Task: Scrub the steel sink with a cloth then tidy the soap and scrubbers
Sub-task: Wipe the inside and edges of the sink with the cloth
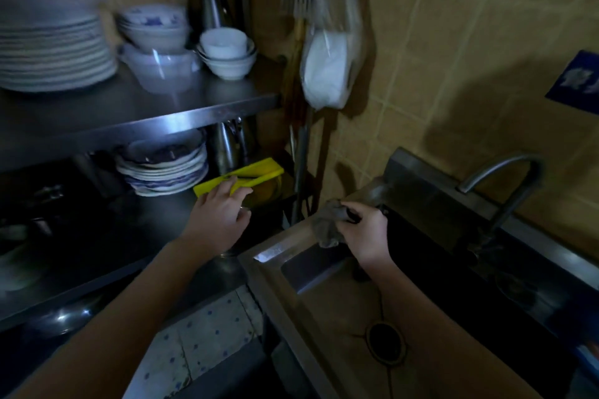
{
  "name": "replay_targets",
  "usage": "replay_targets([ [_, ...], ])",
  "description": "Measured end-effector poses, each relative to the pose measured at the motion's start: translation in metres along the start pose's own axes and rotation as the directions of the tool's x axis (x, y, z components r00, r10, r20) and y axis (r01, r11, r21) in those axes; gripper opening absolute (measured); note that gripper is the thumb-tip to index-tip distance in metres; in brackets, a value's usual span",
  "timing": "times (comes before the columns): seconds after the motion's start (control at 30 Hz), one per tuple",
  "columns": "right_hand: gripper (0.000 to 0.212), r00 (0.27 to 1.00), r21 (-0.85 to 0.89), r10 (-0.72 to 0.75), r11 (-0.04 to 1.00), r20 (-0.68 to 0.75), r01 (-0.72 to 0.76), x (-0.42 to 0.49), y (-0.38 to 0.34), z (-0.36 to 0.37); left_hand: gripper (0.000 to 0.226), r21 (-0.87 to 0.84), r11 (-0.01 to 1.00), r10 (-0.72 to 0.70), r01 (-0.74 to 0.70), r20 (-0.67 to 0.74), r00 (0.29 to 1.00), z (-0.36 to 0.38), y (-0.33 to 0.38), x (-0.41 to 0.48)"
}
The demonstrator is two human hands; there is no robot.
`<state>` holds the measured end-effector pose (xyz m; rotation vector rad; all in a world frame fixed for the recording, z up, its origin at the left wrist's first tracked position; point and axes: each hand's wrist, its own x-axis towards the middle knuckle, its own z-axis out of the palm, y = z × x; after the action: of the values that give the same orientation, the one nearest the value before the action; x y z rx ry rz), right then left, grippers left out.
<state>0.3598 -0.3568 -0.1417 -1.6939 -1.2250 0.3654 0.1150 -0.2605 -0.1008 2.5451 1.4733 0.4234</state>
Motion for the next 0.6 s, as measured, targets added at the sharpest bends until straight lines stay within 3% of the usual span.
replay_targets([
  [0.17, 0.031, 0.999, -0.061, -0.051, 0.997, -0.004, 0.050, 0.025, -0.038, 0.001, 0.048, 0.030, 0.999, -0.037, 0.039, -0.071, 0.997, -0.037, -0.012, 0.001],
  [0.47, 0.026, 0.996, 0.000, -0.076, 0.997, -0.041, 0.076, 0.086, -0.098, 0.026, 0.041, 0.064, 0.995, -0.059, 0.072, -0.182, 0.981, -0.088, -0.052, 0.040],
  [0.6, 0.025, 0.993, -0.016, -0.096, 0.995, -0.071, 0.095, 0.125, -0.116, 0.053, 0.045, 0.096, 0.992, -0.071, 0.086, -0.150, 0.986, -0.101, -0.082, 0.070],
])
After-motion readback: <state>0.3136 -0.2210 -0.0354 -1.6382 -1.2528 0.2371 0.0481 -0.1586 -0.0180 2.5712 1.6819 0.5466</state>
